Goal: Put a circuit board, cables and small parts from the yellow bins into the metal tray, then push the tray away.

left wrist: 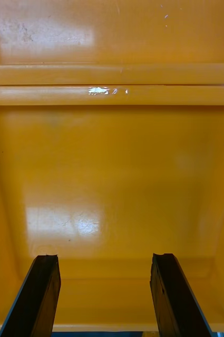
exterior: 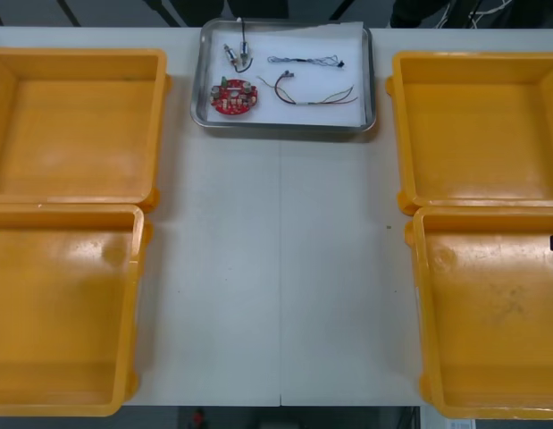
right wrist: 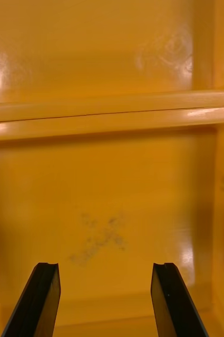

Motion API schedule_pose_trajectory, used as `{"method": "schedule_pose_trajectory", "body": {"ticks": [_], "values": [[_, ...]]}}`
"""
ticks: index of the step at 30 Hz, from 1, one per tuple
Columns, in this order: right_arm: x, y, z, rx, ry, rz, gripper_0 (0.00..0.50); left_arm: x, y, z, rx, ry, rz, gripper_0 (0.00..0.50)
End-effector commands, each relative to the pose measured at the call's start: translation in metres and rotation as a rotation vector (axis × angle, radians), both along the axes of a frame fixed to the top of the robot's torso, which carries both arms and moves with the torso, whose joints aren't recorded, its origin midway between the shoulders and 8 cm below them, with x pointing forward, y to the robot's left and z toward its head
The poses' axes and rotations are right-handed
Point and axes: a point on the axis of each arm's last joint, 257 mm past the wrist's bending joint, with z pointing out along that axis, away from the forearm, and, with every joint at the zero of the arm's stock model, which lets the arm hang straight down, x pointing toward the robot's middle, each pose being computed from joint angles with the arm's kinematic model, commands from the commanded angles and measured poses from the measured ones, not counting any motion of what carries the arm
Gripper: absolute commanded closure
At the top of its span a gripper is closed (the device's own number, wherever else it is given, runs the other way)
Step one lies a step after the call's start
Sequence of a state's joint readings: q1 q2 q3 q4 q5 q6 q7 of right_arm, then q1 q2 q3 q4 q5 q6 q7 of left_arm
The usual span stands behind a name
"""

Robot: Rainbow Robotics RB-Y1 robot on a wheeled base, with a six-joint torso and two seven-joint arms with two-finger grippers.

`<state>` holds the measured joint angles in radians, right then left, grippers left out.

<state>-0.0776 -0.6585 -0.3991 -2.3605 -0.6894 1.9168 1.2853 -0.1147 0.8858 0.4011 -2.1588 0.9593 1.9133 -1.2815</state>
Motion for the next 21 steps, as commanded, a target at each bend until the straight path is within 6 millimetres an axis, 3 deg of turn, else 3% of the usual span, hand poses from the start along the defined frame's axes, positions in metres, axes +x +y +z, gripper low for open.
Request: {"method": "schedule_pose_trajectory", "body": {"ticks": [1, 21], "values": [[-0.003, -0.008, 0.004, -0.037, -0.004, 0.018, 0.0, -0.002, 0.007, 0.009, 0.029, -0.022, -0.009, 0.0], [-0.016, 0.009, -0.018, 0.056, 0.062, 0.036, 0.0, -0.002, 0.007, 0.009, 0.029, -0.022, -0.009, 0.0]]}}
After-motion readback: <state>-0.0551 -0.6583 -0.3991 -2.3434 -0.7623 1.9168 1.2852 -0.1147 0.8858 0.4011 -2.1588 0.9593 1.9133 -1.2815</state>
